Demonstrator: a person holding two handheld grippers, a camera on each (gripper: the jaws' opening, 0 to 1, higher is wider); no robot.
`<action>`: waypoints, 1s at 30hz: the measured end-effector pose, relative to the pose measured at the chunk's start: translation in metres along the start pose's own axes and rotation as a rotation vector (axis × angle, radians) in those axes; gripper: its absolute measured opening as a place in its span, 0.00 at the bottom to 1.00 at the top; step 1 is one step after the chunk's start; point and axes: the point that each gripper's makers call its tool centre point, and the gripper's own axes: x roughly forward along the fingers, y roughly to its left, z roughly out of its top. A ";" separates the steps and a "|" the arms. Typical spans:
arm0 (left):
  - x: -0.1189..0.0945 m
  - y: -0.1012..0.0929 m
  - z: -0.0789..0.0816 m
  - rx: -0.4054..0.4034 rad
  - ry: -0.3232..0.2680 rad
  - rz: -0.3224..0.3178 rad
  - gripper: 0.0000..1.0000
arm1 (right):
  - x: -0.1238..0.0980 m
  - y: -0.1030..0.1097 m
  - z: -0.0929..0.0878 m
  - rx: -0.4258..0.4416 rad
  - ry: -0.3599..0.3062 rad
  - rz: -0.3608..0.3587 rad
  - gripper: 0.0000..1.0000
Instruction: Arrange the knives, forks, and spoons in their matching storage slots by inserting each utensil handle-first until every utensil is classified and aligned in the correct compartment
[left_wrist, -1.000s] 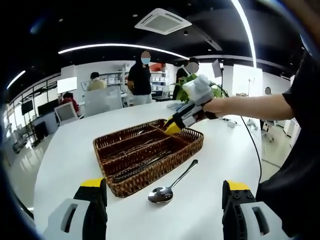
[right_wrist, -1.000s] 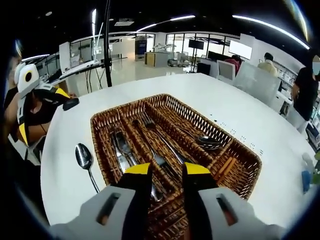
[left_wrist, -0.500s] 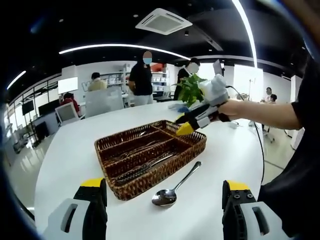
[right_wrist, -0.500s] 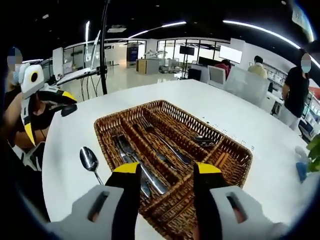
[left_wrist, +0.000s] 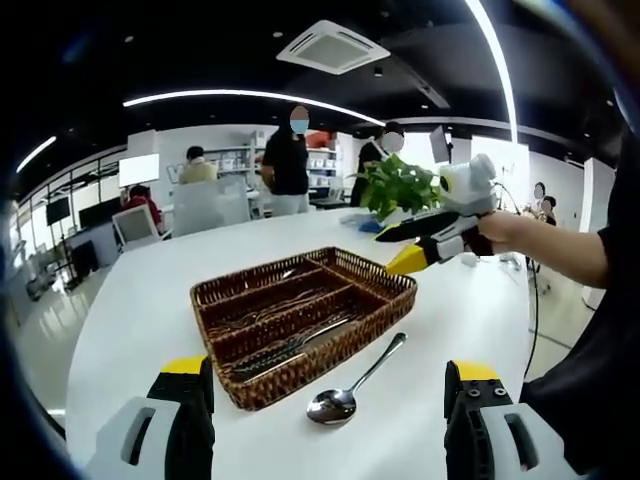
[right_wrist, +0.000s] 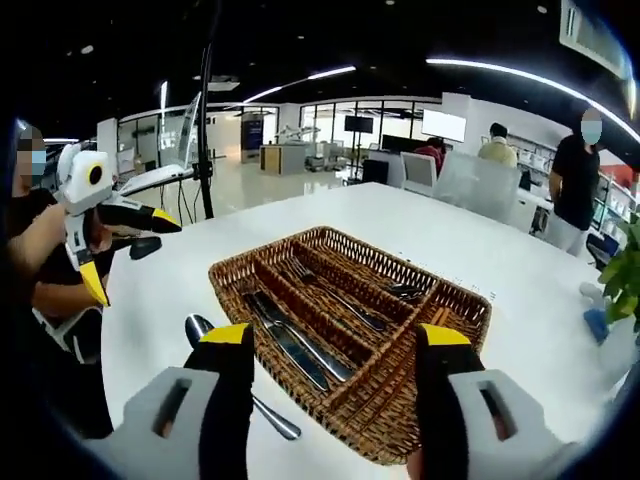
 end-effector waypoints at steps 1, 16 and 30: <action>0.000 0.000 0.001 -0.002 -0.004 0.000 1.00 | -0.003 0.002 -0.001 0.002 -0.001 0.002 0.70; 0.003 0.002 0.013 -0.018 -0.023 -0.004 1.00 | -0.036 0.013 -0.019 0.060 -0.005 -0.039 0.95; 0.004 0.008 0.017 -0.052 -0.023 -0.008 1.00 | -0.051 0.026 -0.028 0.107 0.008 -0.043 1.00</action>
